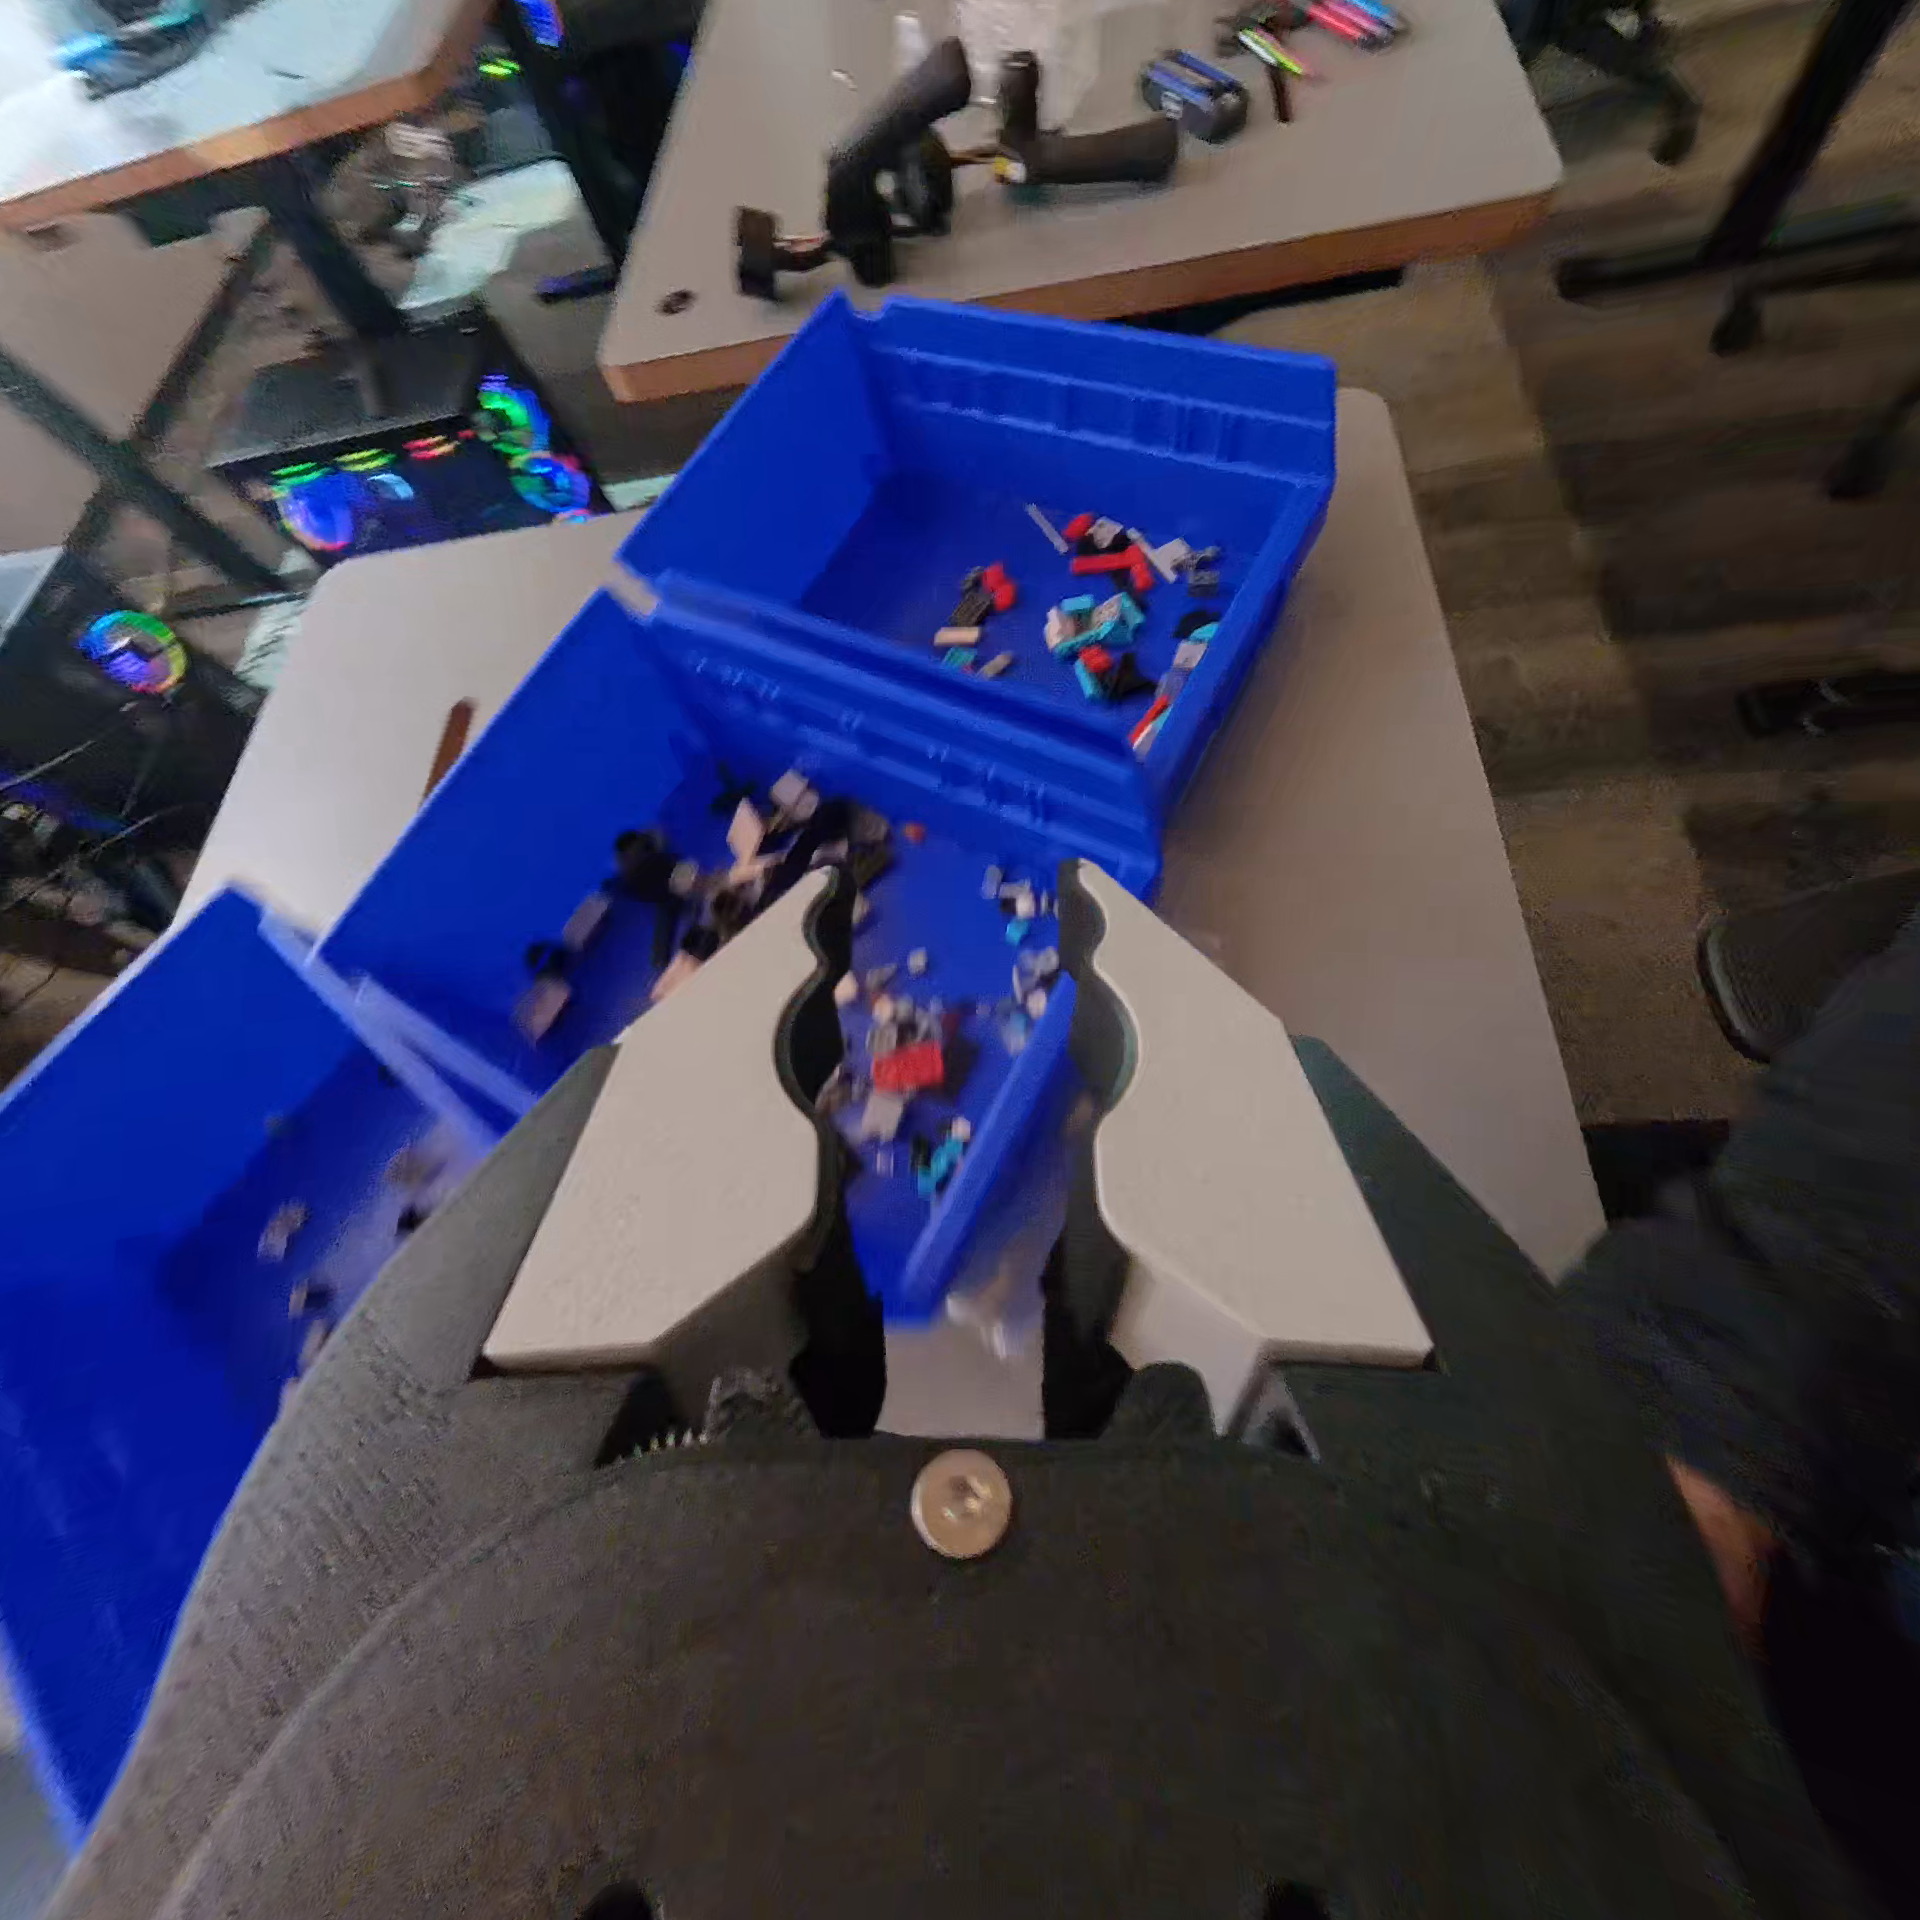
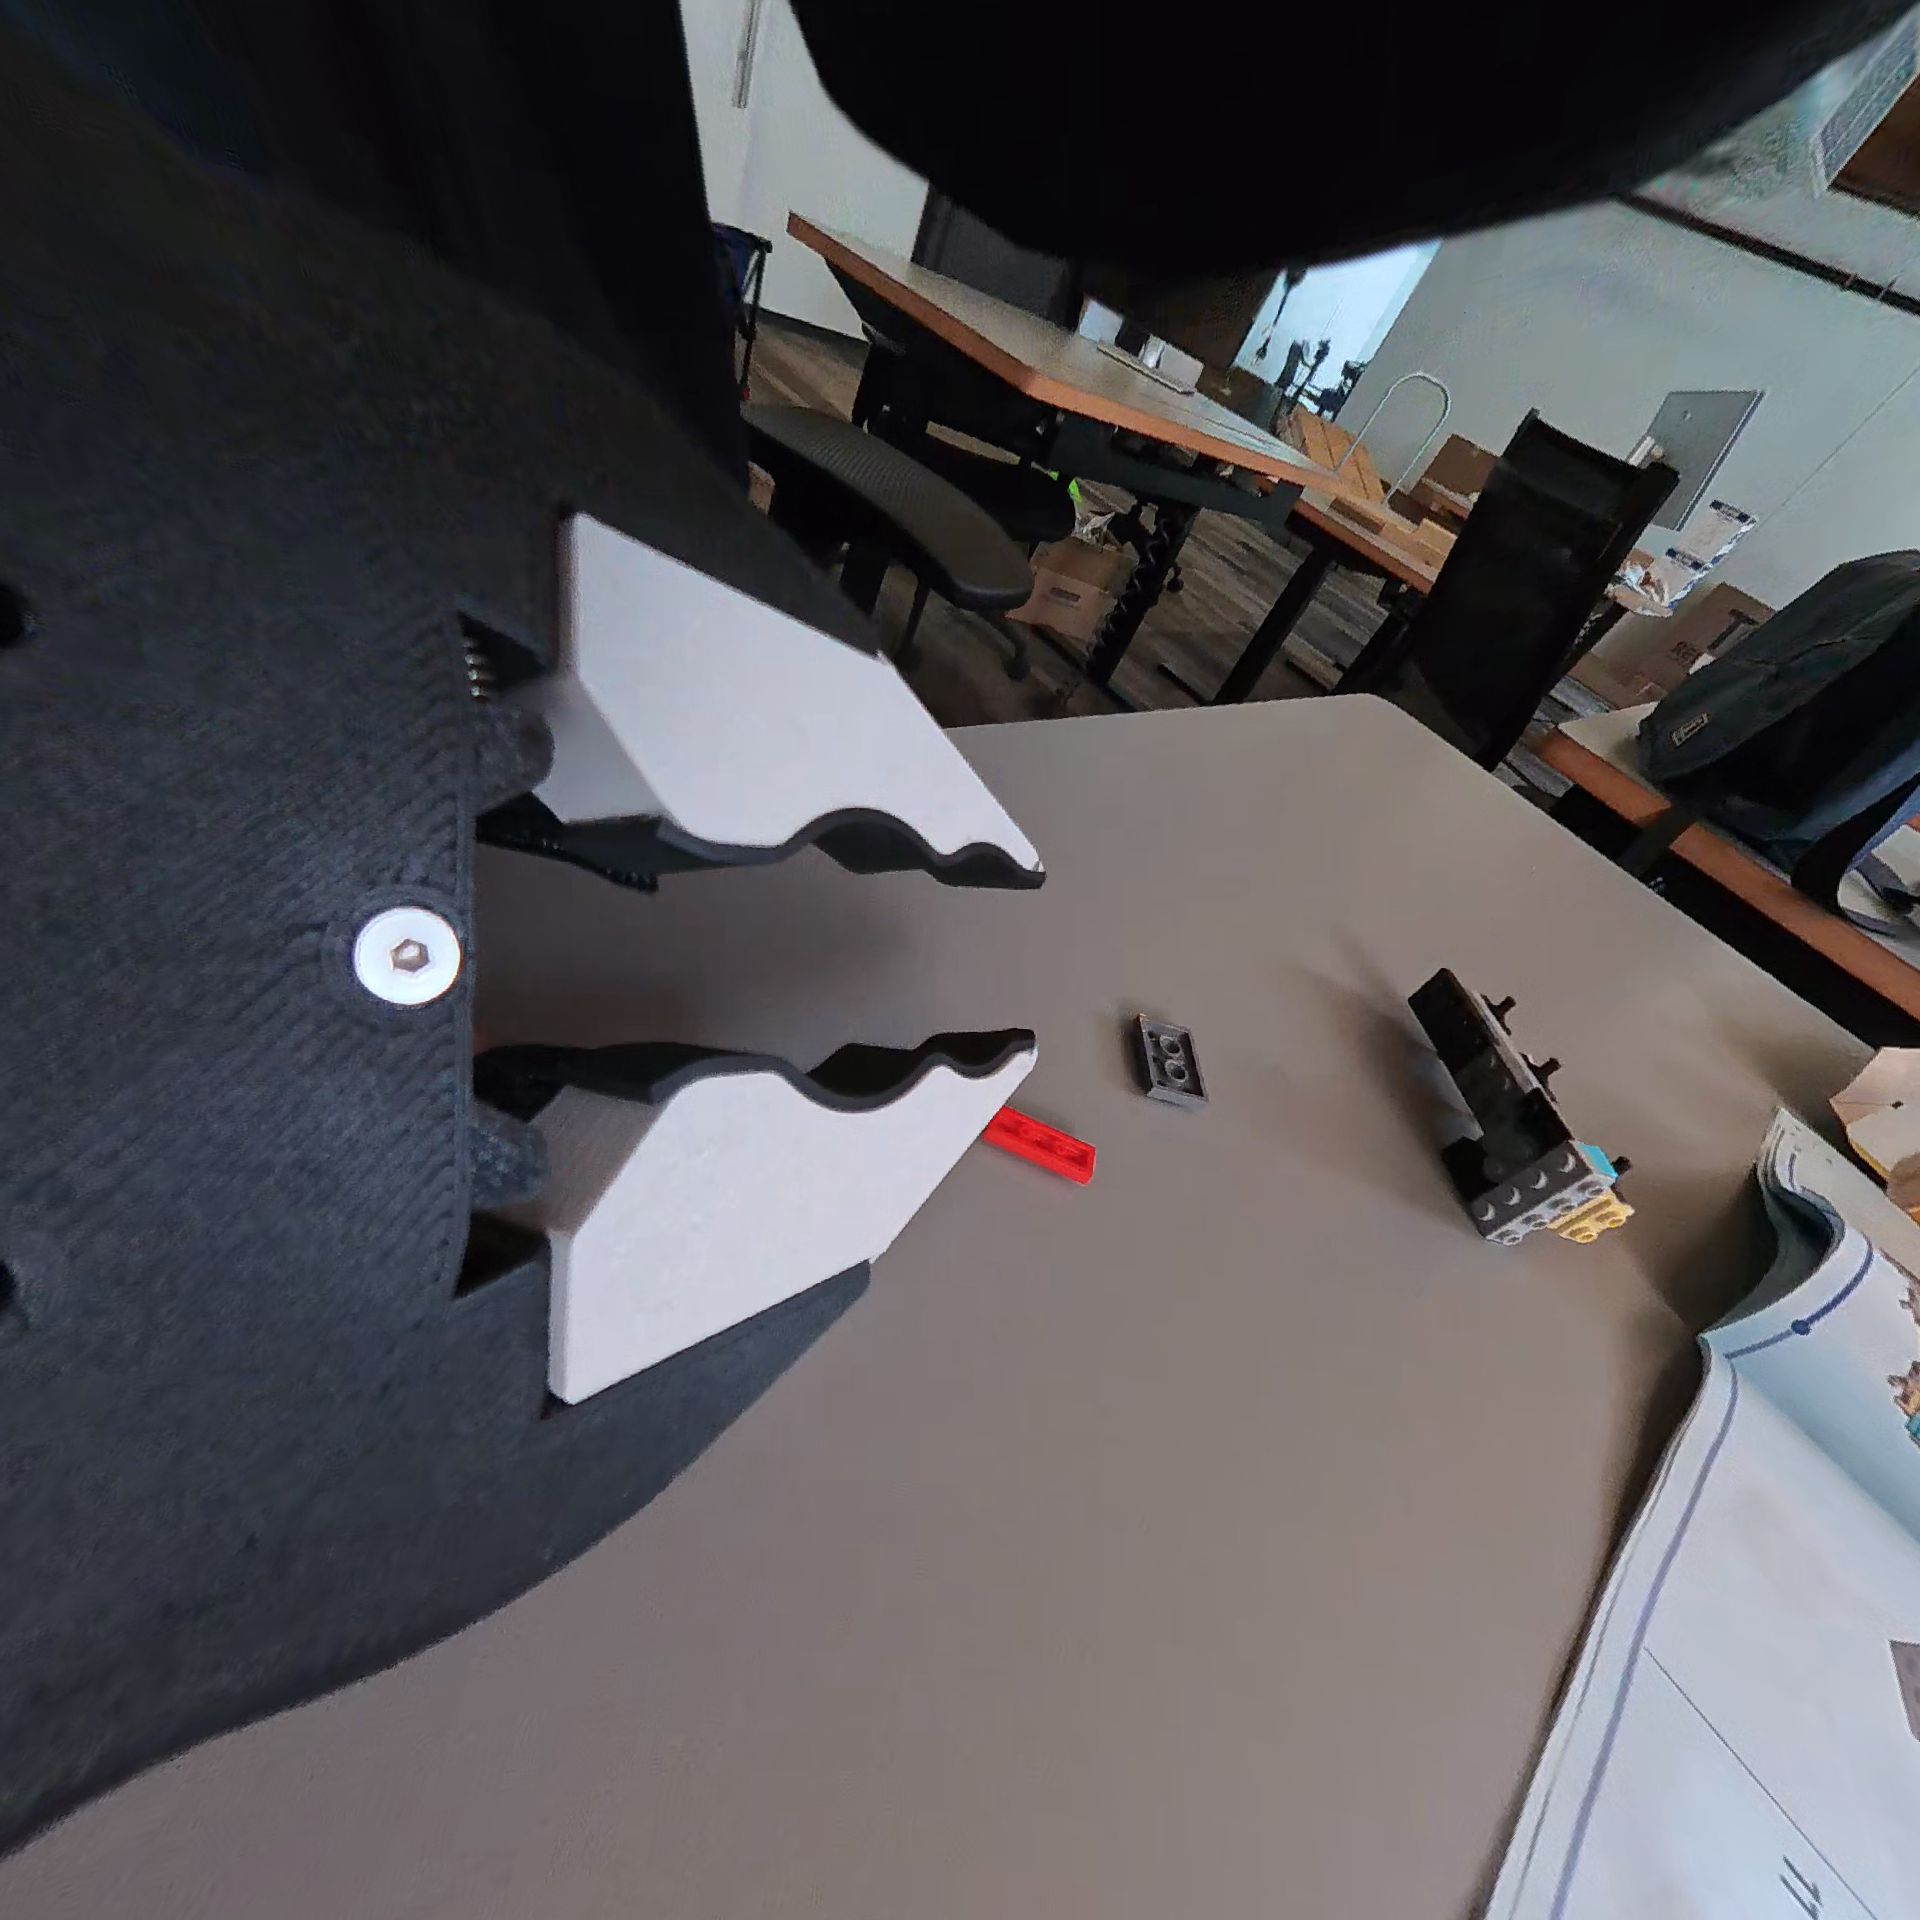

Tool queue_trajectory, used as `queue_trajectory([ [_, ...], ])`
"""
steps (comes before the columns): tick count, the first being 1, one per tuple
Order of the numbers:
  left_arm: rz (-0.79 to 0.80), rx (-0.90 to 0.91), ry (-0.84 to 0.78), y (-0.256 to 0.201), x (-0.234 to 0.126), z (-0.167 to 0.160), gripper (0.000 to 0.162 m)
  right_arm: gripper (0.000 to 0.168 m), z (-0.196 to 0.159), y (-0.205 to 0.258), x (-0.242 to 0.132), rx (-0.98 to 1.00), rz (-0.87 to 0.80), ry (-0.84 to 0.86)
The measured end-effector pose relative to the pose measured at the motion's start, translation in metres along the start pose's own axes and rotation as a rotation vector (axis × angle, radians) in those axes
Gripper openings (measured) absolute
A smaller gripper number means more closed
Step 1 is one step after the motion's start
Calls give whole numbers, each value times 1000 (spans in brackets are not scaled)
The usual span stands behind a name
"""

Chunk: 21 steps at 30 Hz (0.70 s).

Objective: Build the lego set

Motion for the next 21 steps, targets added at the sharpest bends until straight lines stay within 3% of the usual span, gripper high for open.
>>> queue_trajectory([
  [5, -170, 161, 118, 10, 121, 66, 40, 27, -1, 3, 0, -26, 5, -1],
  [9, -282, 376, 245, 6, 213, 93, 39, 27, -3, 7, -2, -60, 31, 1],
  [15, -422, 556, 516, 1, 318, 73, 37, 29, -9, 17, -7, -106, 108, 29],
  [21, -497, 509, 698, 5, 366, 41, 35, 31, -11, 13, -16, -116, 108, 61],
])
Point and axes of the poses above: each gripper's, where its closed fingertips meet, x out along the fingers, z out of its top, y = z × x across the jaws, the point moved 6 cm from there along -x, back along the fingers, and after that the axes turned 11 degrees about x, right-handed, at the moved point
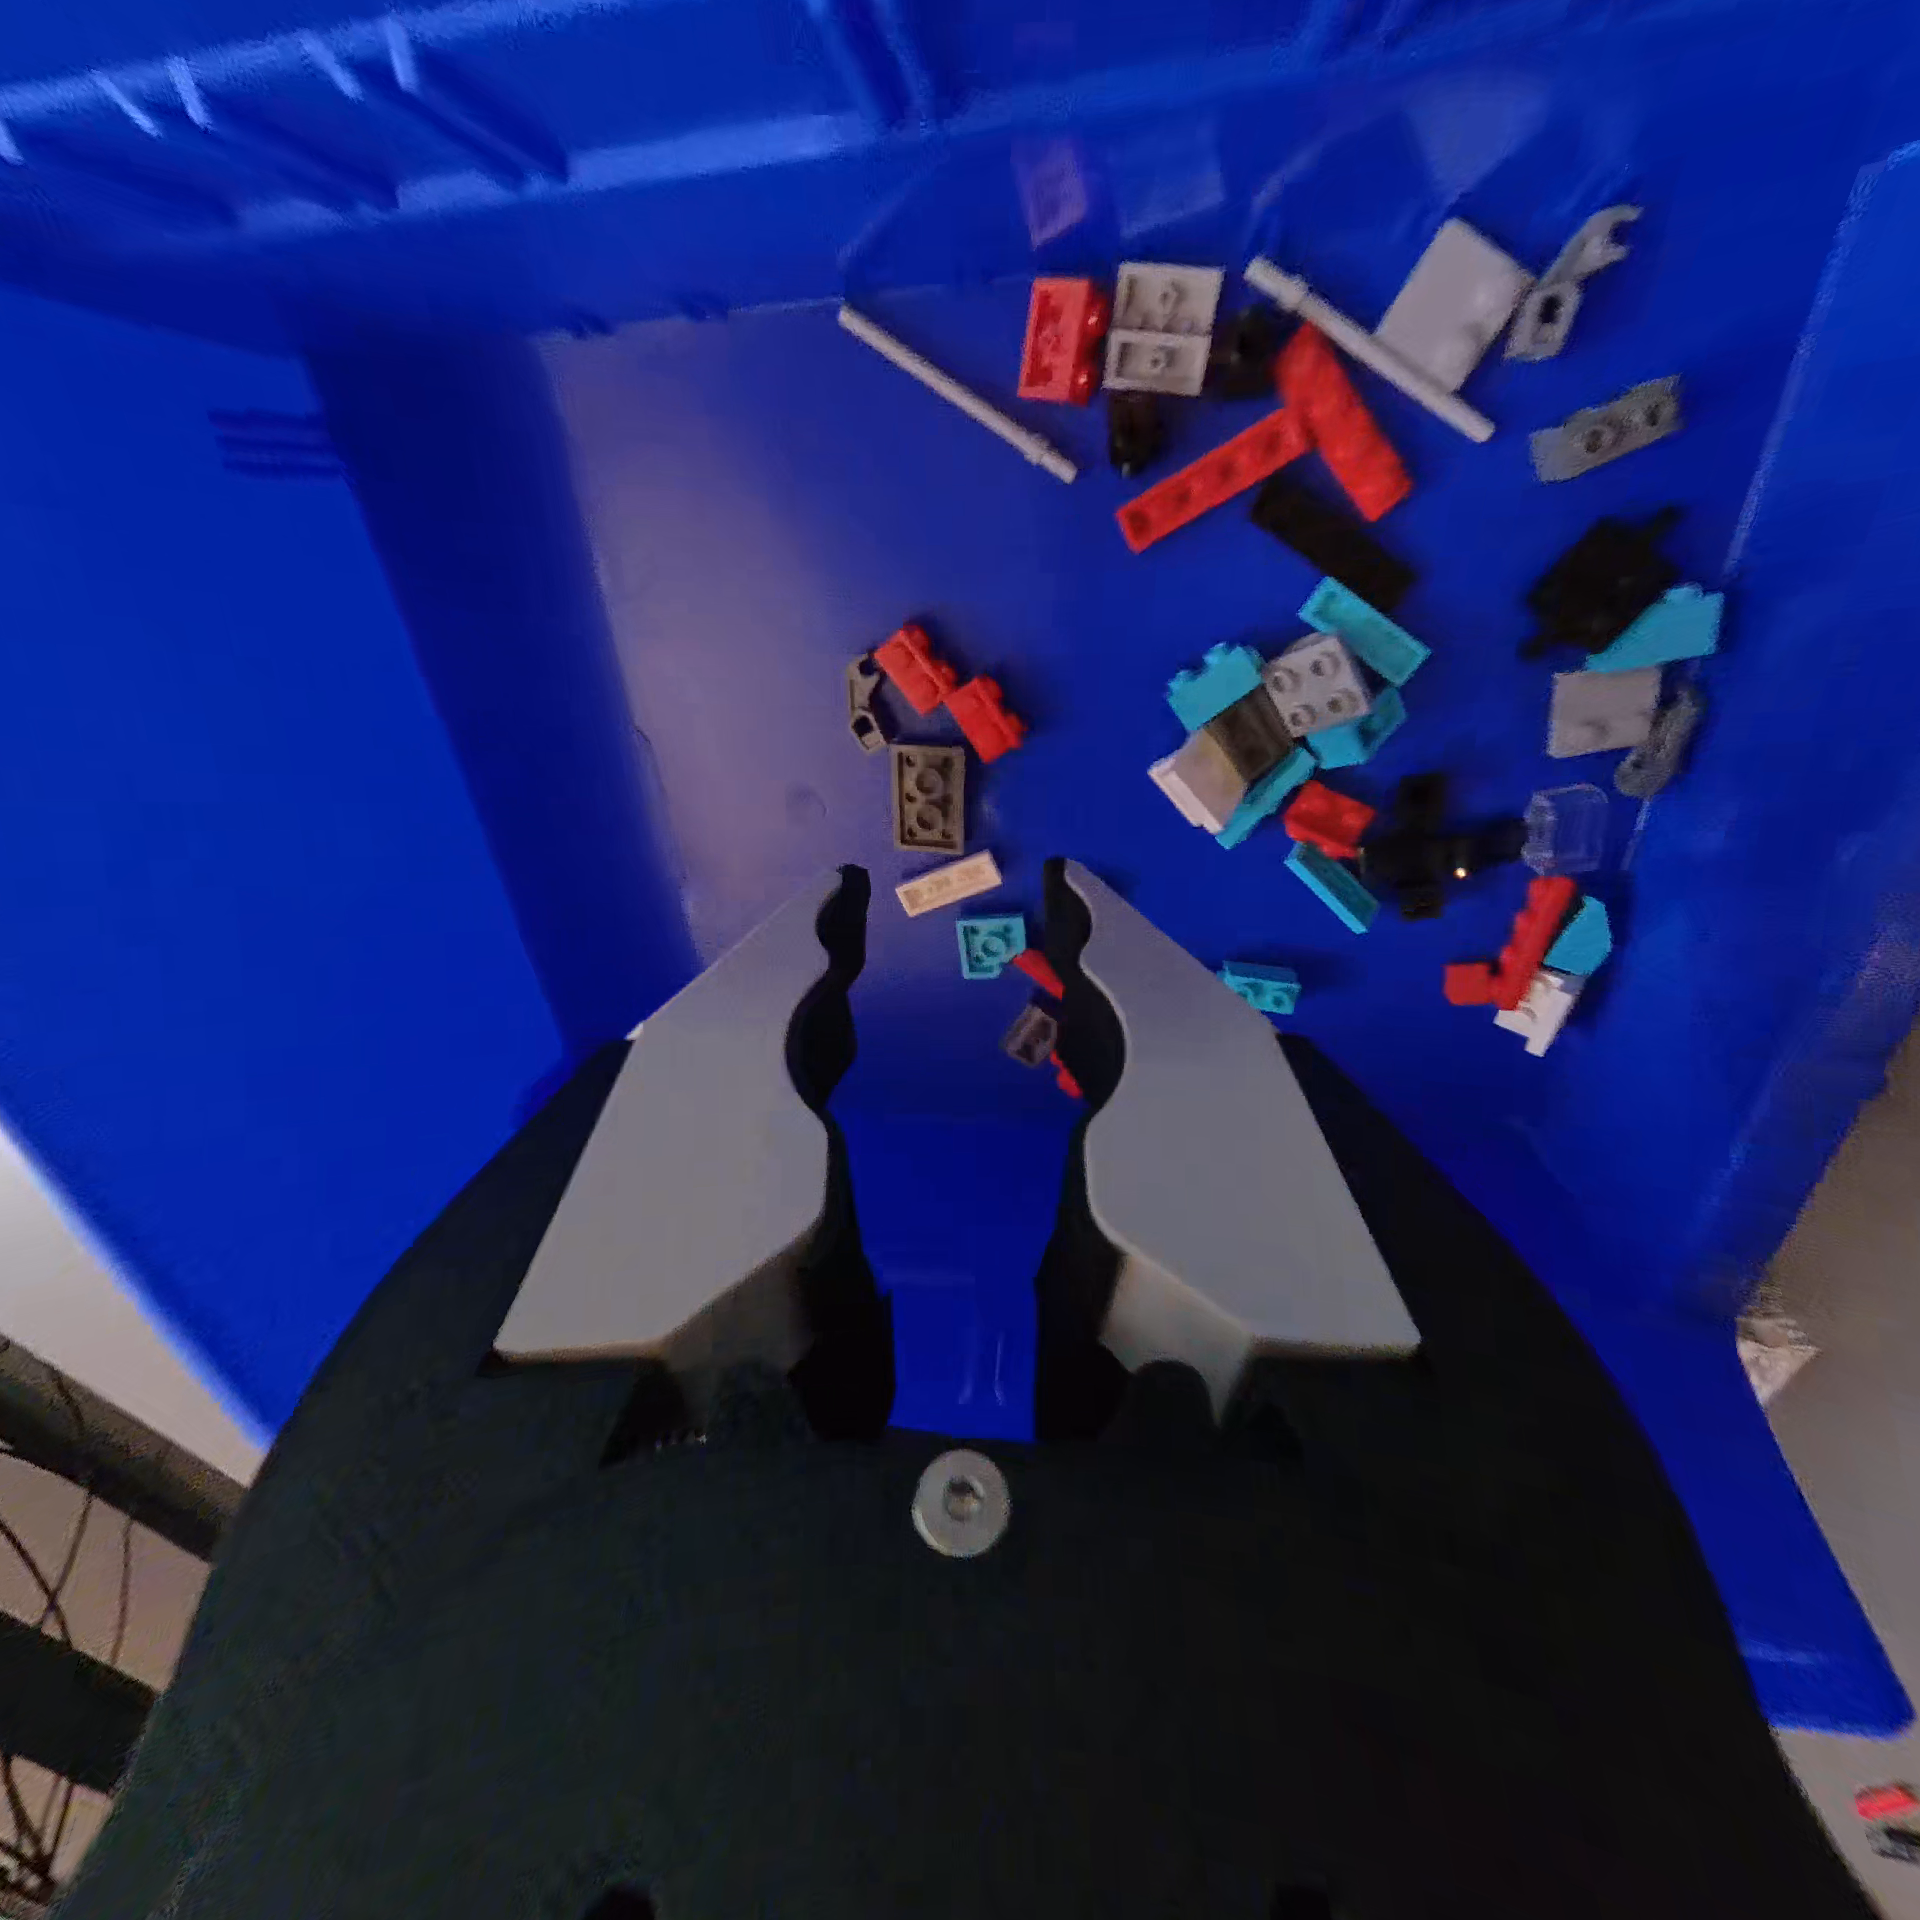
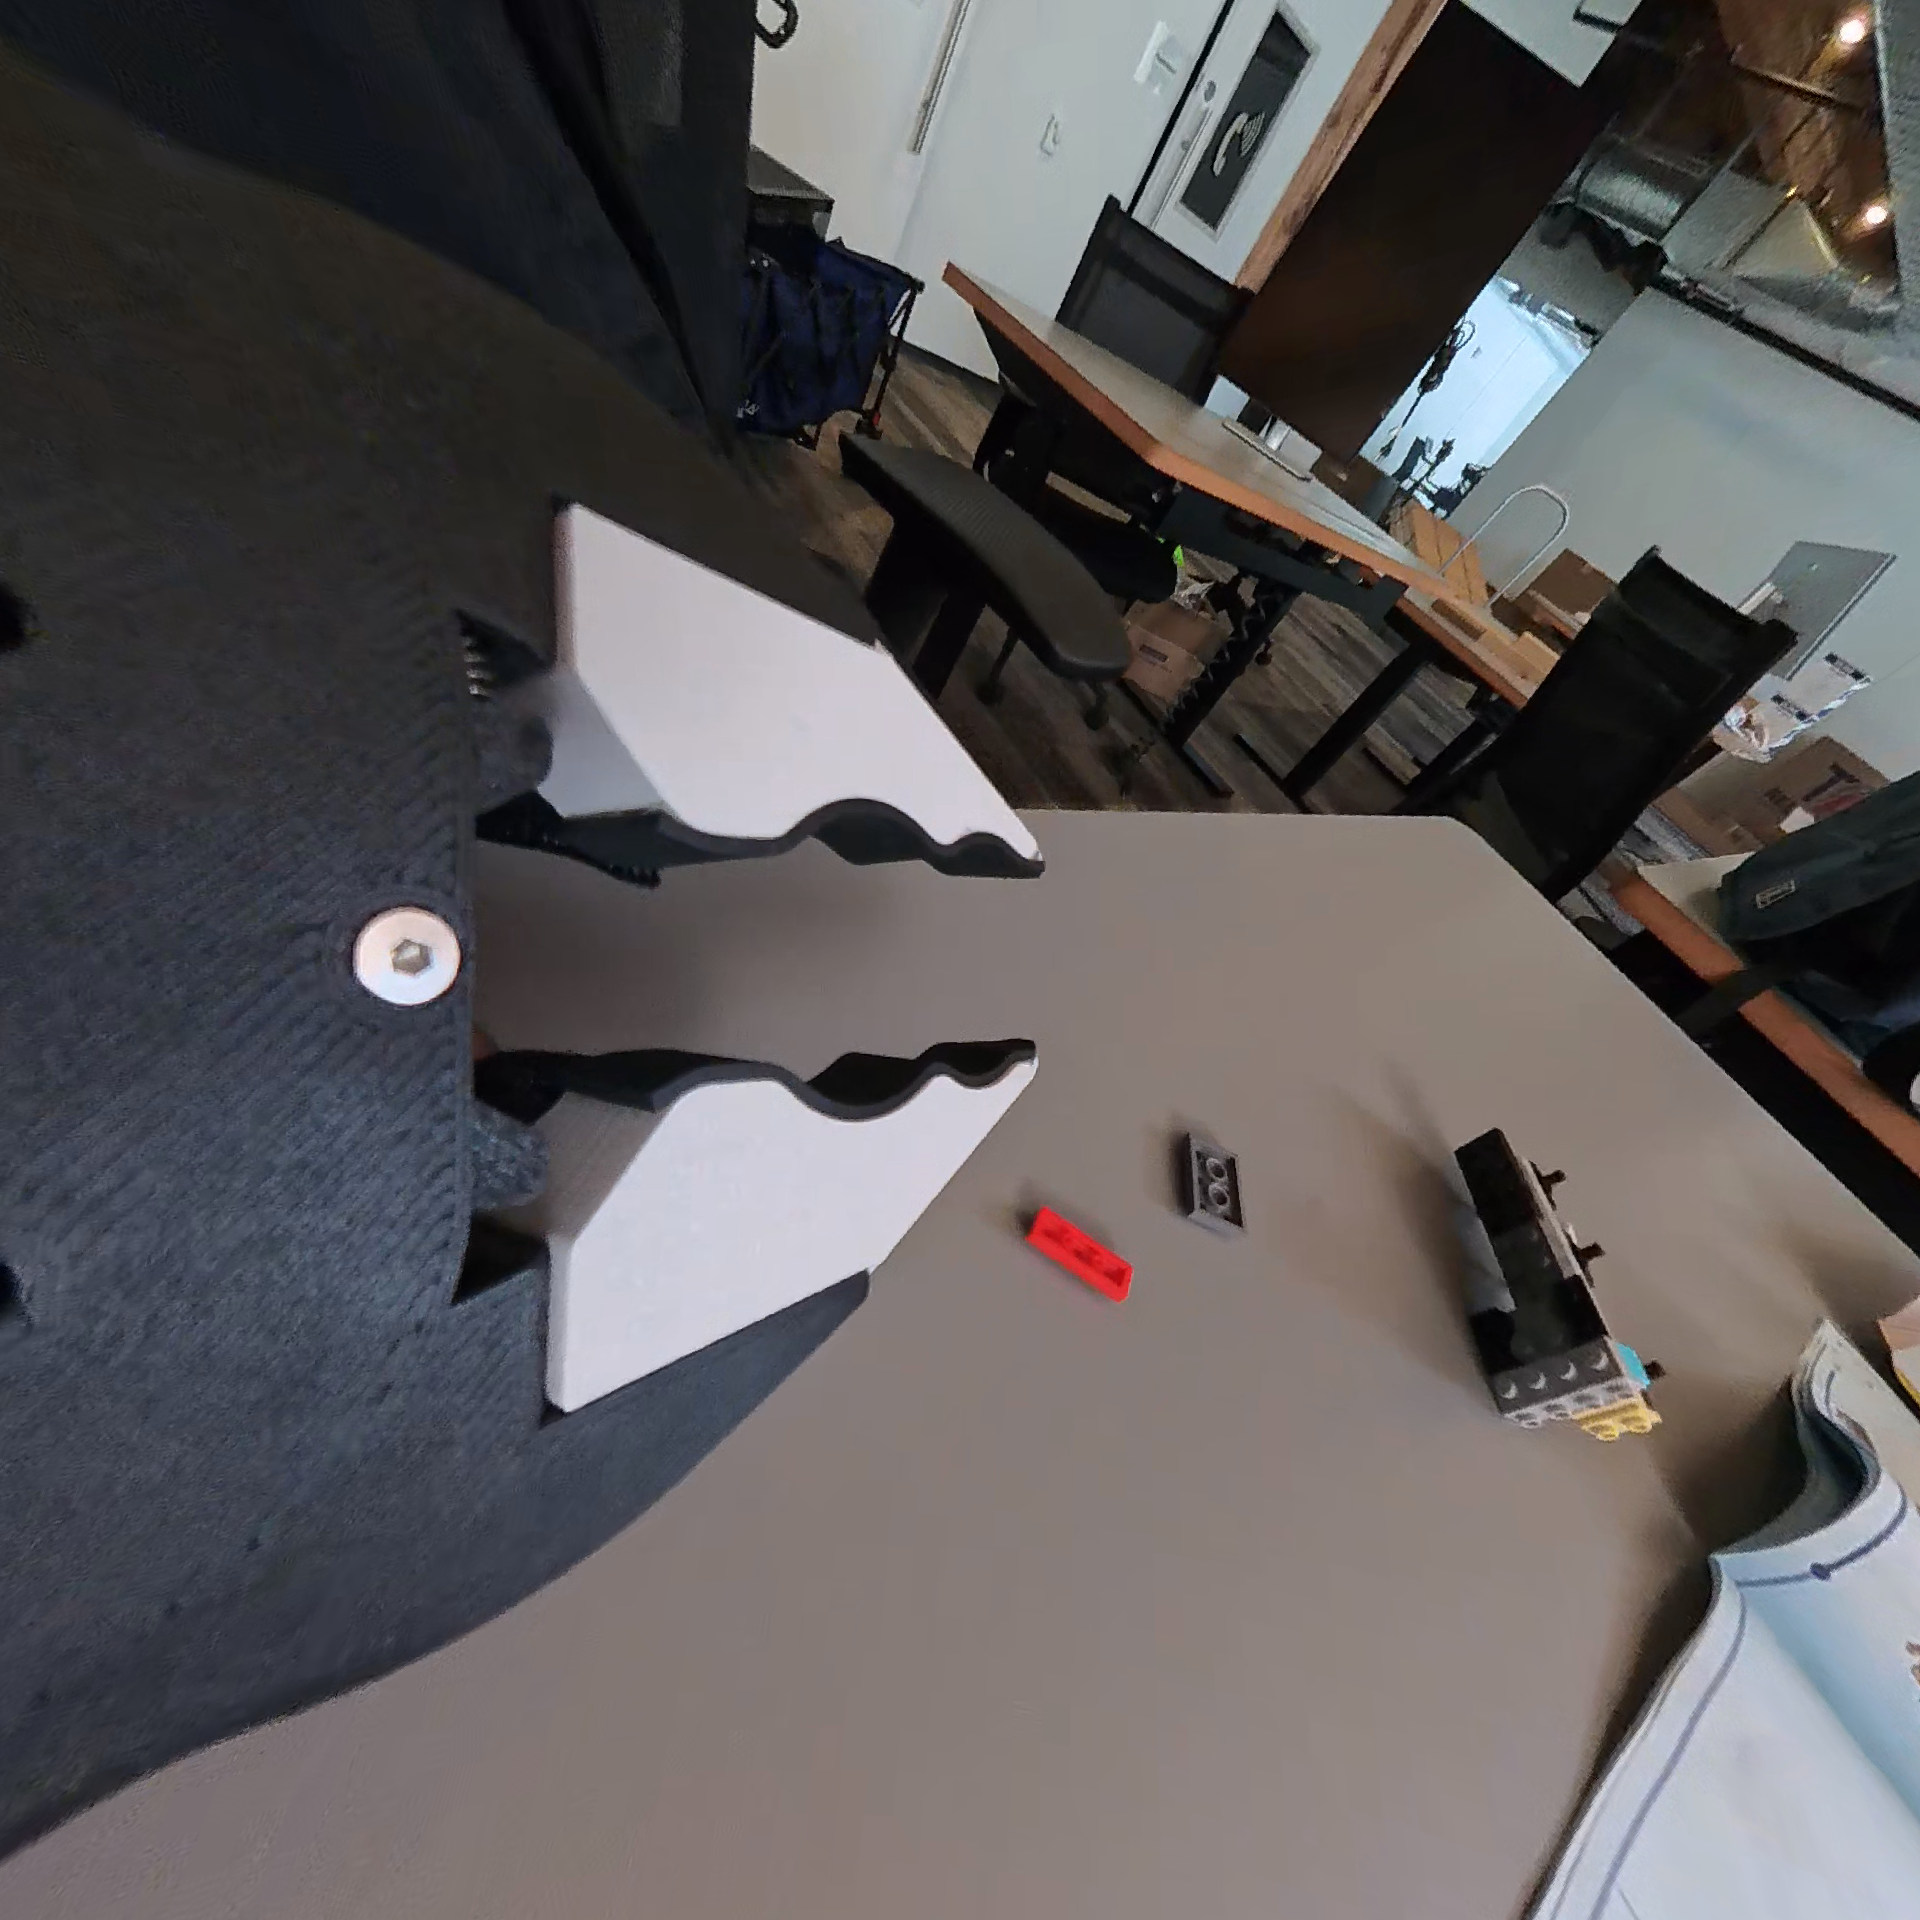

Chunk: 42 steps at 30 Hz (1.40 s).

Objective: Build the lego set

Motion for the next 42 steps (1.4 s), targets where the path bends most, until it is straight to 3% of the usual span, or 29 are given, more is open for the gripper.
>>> queue_trajectory([
  [10, -92, -65, 27, 13, 35, 5, 28, 32, 2, -6, -10, 0, -25, -1],
  [13, -140, -108, 7, 11, 36, 8, 19, 32, 3, -8, -13, -1, -32, -7],
  [23, -111, -221, -27, 7, 27, 1, 17, 32, 3, -7, -9, -10, -42, 8],
  [28, -49, -291, -230, -3, -22, 11, 17, 32, 2, -7, -11, -8, -40, 1],
  [34, 51, -409, -596, -69, -128, -1, 16, 32, 2, -7, -16, -1, -47, -19],
  [38, 153, -548, -821, -142, -192, -53, 16, 32, 2, -9, -14, -4, -85, -21],
  [42, 358, -765, -978, -225, -230, -138, 17, 32, 0, -11, -10, -8, -132, -12],
])
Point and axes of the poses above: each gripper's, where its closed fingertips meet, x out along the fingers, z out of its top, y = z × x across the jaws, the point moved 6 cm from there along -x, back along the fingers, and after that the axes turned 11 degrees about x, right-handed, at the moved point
